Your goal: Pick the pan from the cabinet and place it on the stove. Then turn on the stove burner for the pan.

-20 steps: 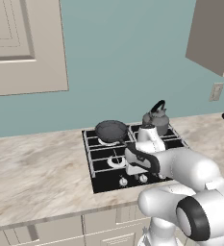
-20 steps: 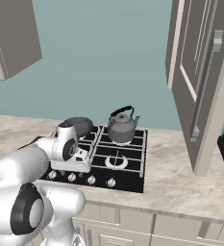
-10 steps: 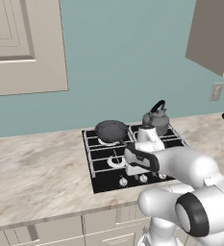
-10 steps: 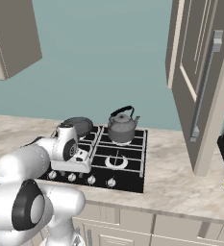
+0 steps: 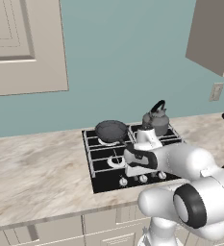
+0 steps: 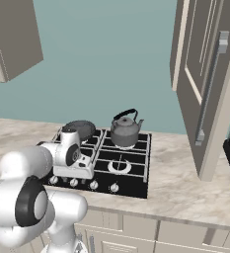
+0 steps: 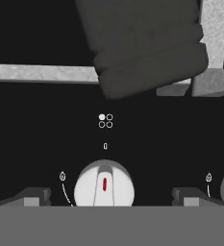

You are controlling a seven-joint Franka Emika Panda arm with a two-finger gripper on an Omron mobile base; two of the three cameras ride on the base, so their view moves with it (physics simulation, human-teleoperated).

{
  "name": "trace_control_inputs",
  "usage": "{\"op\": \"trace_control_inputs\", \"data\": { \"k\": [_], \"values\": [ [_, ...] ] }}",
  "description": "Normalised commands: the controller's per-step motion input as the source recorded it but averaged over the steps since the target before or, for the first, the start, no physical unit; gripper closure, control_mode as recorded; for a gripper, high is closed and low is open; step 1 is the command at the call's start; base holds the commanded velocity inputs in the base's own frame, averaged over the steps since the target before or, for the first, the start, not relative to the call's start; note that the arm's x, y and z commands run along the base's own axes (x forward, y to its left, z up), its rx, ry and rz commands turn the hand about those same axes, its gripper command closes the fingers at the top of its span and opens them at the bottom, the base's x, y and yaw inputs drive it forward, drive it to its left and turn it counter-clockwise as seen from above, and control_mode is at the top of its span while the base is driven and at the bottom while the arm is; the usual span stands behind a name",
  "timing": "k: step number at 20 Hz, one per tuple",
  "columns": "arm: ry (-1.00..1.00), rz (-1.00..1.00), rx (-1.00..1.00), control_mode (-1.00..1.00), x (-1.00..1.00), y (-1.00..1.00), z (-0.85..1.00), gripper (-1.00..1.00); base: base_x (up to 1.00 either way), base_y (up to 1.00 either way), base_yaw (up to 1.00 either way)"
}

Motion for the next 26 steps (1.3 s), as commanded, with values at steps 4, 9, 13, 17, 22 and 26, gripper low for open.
{"op": "trace_control_inputs", "data": {
  "k": [4,9,13,17,22,26],
  "values": [
    [0.00,0.00,0.00,-1.00,0.00,0.00,-0.16,-1.00,0.00,0.00,0.00],
    [0.00,0.00,0.00,-1.00,-0.03,0.00,-0.16,-1.00,0.00,0.00,0.00],
    [0.00,0.00,0.00,-1.00,-0.15,0.00,-0.14,-1.00,0.00,0.00,0.00],
    [0.00,0.00,0.00,-1.00,-0.20,0.00,-0.12,-1.00,0.00,0.00,0.00],
    [0.00,0.00,0.00,-1.00,-0.33,0.00,-0.16,-1.00,0.00,0.00,0.00],
    [0.00,0.00,0.00,-1.00,-0.25,0.00,-0.14,-1.00,0.00,0.00,0.00]
  ]
}}
